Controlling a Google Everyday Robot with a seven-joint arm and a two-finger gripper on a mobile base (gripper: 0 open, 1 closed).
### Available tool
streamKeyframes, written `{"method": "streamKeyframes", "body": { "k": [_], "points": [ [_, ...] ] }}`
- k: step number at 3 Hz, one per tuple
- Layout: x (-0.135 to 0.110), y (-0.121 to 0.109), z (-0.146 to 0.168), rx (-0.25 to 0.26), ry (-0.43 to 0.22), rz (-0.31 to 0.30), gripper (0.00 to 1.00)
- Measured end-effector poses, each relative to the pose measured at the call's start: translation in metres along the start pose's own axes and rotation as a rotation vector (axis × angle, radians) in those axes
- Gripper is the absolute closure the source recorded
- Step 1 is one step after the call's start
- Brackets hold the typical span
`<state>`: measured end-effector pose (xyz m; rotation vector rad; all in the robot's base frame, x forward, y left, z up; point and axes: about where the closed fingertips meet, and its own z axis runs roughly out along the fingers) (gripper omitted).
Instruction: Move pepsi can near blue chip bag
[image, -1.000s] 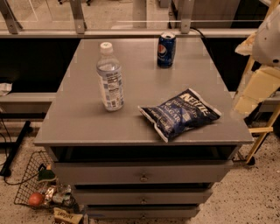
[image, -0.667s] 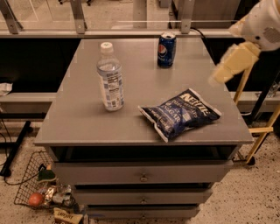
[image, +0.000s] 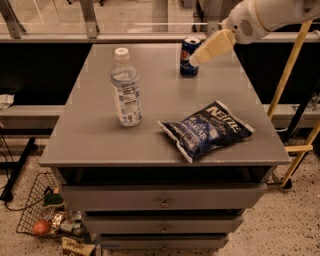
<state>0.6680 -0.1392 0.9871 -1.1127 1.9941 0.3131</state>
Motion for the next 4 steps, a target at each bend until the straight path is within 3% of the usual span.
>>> {"method": "streamKeyframes", "body": {
  "k": [2,4],
  "points": [
    [-0.002,0.001,0.011,-0.002,-0.005,0.037,0.00],
    [0.005,-0.047,0.084,0.119,-0.102,0.157,0.00]
  ]
}}
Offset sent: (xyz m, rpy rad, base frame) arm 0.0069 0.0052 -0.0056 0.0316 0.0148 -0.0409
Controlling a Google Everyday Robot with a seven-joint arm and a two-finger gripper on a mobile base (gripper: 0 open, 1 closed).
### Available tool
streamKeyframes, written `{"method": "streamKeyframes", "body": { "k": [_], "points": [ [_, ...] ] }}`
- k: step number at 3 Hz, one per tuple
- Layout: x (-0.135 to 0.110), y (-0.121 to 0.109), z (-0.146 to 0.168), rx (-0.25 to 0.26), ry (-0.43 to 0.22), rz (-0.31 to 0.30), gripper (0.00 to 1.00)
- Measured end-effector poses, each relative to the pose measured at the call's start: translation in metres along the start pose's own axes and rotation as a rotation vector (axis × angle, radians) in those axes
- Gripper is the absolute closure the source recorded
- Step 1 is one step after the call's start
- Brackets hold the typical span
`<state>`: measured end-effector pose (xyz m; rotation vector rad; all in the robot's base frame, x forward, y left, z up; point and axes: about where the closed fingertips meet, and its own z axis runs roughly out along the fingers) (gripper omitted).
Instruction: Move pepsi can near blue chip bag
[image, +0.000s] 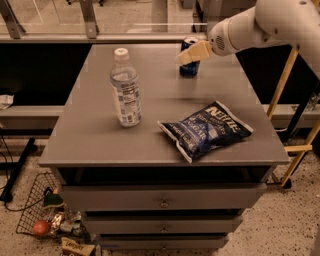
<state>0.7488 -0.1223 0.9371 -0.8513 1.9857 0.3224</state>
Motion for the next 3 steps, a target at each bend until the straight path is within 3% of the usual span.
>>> {"method": "streamKeyframes", "body": {
  "k": [2,3],
  "points": [
    [-0.011,-0.014,0.061,0.090,-0.067,0.047,0.00],
    [-0.013,-0.020,0.074,0.123,-0.093,0.061,0.18]
  ]
}}
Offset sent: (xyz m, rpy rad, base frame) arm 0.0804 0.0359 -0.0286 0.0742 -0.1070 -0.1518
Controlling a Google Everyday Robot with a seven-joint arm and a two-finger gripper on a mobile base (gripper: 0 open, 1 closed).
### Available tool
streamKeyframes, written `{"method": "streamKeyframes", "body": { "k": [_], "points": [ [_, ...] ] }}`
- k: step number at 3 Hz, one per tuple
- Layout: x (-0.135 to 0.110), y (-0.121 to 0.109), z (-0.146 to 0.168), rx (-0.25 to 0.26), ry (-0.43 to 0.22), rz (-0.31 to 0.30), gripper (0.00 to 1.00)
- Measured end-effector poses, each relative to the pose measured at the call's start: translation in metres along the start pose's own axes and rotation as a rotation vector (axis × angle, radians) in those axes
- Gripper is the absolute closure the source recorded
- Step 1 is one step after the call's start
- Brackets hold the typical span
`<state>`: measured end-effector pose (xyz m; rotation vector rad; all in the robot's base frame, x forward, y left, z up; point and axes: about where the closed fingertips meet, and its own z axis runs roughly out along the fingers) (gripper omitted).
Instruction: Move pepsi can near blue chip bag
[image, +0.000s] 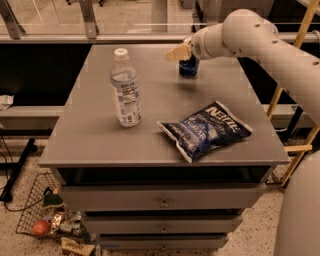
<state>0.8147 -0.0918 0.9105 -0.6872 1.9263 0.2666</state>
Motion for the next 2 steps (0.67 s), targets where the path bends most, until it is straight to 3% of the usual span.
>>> {"method": "streamKeyframes", "body": {
  "k": [1,2],
  "points": [
    [-0.004,-0.009,-0.005,0.040,-0.023,0.003,0.41],
    [-0.013,-0.015,-0.031,0.070,-0.059,0.007,0.73]
  ]
}}
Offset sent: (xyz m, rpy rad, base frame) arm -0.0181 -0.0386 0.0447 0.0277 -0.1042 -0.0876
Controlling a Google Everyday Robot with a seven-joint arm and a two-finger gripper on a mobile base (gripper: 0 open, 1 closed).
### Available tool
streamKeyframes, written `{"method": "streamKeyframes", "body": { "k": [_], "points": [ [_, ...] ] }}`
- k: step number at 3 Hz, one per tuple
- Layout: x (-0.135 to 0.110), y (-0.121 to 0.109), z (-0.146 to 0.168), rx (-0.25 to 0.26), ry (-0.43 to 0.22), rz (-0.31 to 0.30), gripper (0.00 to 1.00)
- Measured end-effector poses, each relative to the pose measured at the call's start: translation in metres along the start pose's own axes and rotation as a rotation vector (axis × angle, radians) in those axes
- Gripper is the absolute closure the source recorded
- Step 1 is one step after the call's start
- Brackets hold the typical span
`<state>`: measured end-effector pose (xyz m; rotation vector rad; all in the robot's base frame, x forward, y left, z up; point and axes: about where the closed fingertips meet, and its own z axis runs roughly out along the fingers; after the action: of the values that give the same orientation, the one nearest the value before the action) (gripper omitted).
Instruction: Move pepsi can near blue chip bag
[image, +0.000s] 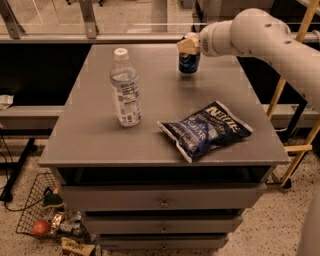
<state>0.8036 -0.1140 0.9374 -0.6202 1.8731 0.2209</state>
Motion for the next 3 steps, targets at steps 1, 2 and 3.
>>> {"method": "streamKeyframes", "body": {
  "k": [1,2,3],
  "points": [
    [-0.013,0.009,-0.029,-0.006,-0.026,-0.004,0.95],
    [-0.013,0.030,-0.066,-0.036,-0.005,-0.018,1.00],
    [0.001,0.055,-0.088,-0.096,0.044,-0.030,1.00]
  ]
}}
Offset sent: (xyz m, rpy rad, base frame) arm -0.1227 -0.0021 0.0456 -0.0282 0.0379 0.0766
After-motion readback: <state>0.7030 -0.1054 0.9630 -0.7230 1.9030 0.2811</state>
